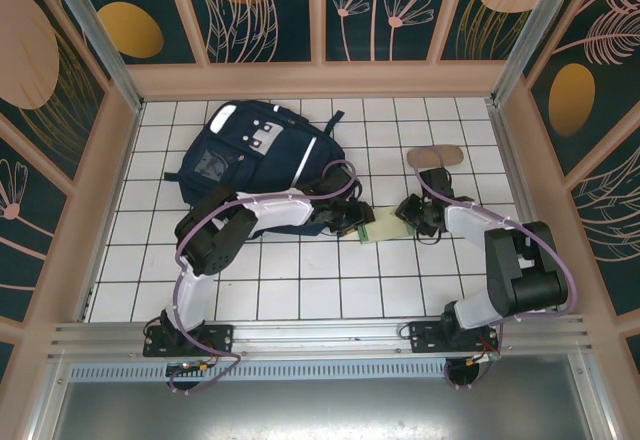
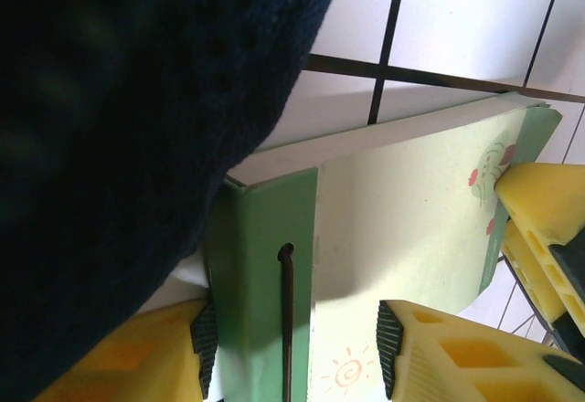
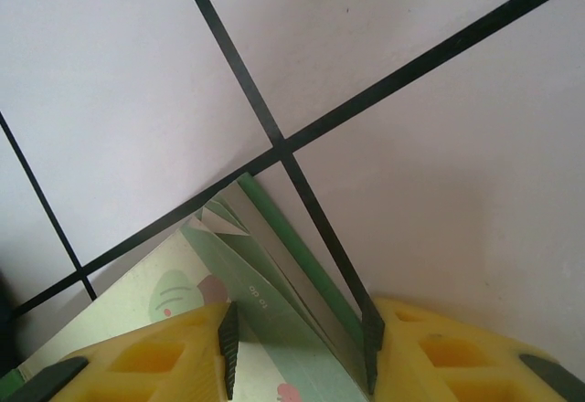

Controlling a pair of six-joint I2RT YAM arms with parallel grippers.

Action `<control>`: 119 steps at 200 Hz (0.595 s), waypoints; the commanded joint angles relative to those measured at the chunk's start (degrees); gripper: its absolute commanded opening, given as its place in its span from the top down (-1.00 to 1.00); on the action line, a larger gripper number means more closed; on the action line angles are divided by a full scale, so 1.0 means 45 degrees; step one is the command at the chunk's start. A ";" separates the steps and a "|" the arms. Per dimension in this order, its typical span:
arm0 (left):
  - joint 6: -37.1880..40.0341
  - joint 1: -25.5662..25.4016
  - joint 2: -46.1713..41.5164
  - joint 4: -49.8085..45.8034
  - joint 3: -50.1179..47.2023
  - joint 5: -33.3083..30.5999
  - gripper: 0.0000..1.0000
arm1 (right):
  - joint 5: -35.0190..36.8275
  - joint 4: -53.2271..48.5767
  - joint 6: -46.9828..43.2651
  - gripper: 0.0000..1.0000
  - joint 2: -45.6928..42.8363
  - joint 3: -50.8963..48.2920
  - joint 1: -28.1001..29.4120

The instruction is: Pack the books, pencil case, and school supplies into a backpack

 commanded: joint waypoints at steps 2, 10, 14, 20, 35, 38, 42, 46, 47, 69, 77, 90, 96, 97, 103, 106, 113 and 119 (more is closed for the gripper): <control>-0.0177 0.0057 0.0807 0.0636 -0.0186 0.0399 -0.01 | -0.1392 -0.0259 0.0573 0.16 0.0022 -0.0520 0.0407; -0.0190 0.0063 0.0595 0.1567 -0.0324 0.0838 0.00 | -0.1421 -0.0273 0.0582 0.16 -0.0057 -0.0520 0.0410; -0.0264 0.0057 0.0426 0.2131 -0.0447 0.1009 0.00 | -0.1405 -0.0293 0.0589 0.16 -0.0096 -0.0520 0.0412; -0.0417 0.0056 0.0099 0.3001 -0.0678 0.1197 0.00 | -0.1389 -0.0315 0.0592 0.16 -0.0142 -0.0501 0.0408; -0.0781 0.0059 -0.0700 0.5040 -0.1244 0.1500 0.06 | -0.1379 -0.0337 0.0576 0.16 -0.0233 -0.0517 0.0407; -0.0819 0.0057 -0.0827 0.5336 -0.1314 0.1554 0.07 | -0.1383 -0.0347 0.0592 0.16 -0.0242 -0.0520 0.0405; -0.0864 0.0056 -0.0976 0.5705 -0.1398 0.1625 0.07 | -0.1389 -0.0362 0.0604 0.16 -0.0223 -0.0520 0.0390; -0.0914 0.0056 -0.1124 0.6063 -0.1462 0.1727 0.08 | -0.1384 -0.0340 0.0617 0.17 -0.0221 -0.0520 0.0389; -0.0935 0.0056 -0.1152 0.6159 -0.1481 0.1739 0.08 | -0.1394 -0.0338 0.0615 0.16 -0.0221 -0.0530 0.0388; -0.1230 0.0056 -0.1447 0.7391 -0.1870 0.2160 0.08 | -0.1423 -0.0283 0.0709 0.17 -0.0247 -0.0577 0.0392; -0.1089 0.0059 -0.1374 0.7001 -0.1806 0.2158 0.09 | -0.1404 -0.0308 0.0711 0.16 -0.0279 -0.0559 0.0395; -0.0769 0.0059 -0.1197 0.6140 -0.1697 0.1986 0.17 | -0.1375 -0.0347 0.0711 0.16 -0.0353 -0.0525 0.0386; -0.0661 0.0056 -0.1135 0.5828 -0.1649 0.1935 0.22 | -0.1365 -0.0381 0.0711 0.17 -0.0417 -0.0510 0.0385; -0.0632 0.0066 -0.1138 0.5777 -0.1643 0.1921 0.23 | -0.1364 -0.0388 0.0711 0.17 -0.0426 -0.0505 0.0386; -0.0489 0.0052 -0.1085 0.5479 -0.1589 0.1837 0.28 | -0.1345 -0.0435 0.0668 0.16 -0.0482 -0.0491 0.0334; -0.0428 0.0056 -0.1083 0.5347 -0.1579 0.1789 0.31 | -0.1345 -0.0462 0.0655 0.16 -0.0505 -0.0482 0.0317; -0.0328 0.0066 -0.1097 0.5143 -0.1568 0.1719 0.39 | -0.1325 -0.0531 0.0634 0.15 -0.0593 -0.0481 0.0264; -0.0242 0.0055 -0.1149 0.5043 -0.1558 0.1646 0.48 | -0.1340 -0.0566 0.0595 0.13 -0.0692 -0.0462 0.0203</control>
